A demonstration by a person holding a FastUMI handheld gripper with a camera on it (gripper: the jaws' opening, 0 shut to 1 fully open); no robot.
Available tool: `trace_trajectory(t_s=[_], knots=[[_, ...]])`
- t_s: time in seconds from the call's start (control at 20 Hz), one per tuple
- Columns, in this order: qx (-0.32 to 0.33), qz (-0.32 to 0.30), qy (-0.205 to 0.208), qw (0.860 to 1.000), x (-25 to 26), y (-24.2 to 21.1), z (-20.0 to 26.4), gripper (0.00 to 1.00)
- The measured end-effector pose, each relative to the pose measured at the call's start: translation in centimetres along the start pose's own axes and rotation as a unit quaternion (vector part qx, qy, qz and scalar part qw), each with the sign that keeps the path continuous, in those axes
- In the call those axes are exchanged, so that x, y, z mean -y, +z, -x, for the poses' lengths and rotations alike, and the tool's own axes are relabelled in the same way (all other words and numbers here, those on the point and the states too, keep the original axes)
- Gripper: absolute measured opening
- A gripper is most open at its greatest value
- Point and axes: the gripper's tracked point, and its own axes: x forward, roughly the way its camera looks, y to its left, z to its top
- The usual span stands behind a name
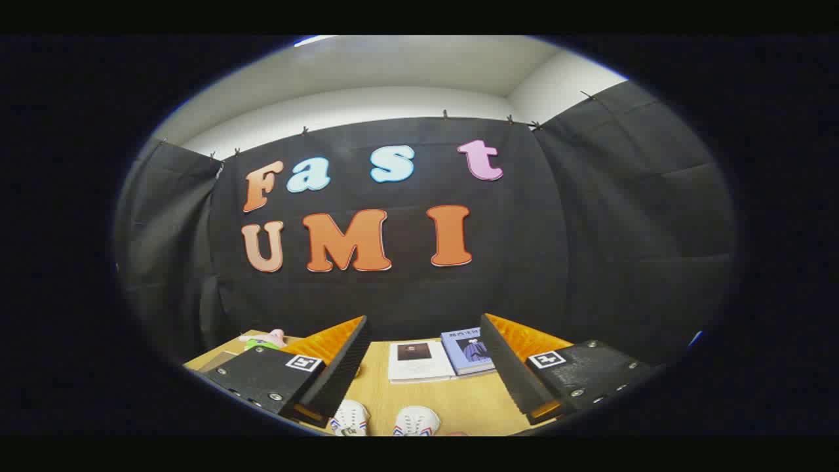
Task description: Open the storage box then place both shoes into the box .Put the left shoe in first, then the right shoe, with the right side of both shoes facing outward in a uniform manner.
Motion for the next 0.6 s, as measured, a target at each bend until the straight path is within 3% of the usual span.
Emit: trace_trajectory(t_s=[0.25,0.6], knots=[[-0.012,-0.006,0.026,1.000,-1.8,-0.9,-0.9,0.98],[-0.022,-0.017,0.023,0.999,-1.5,-1.4,-0.9,0.98]])
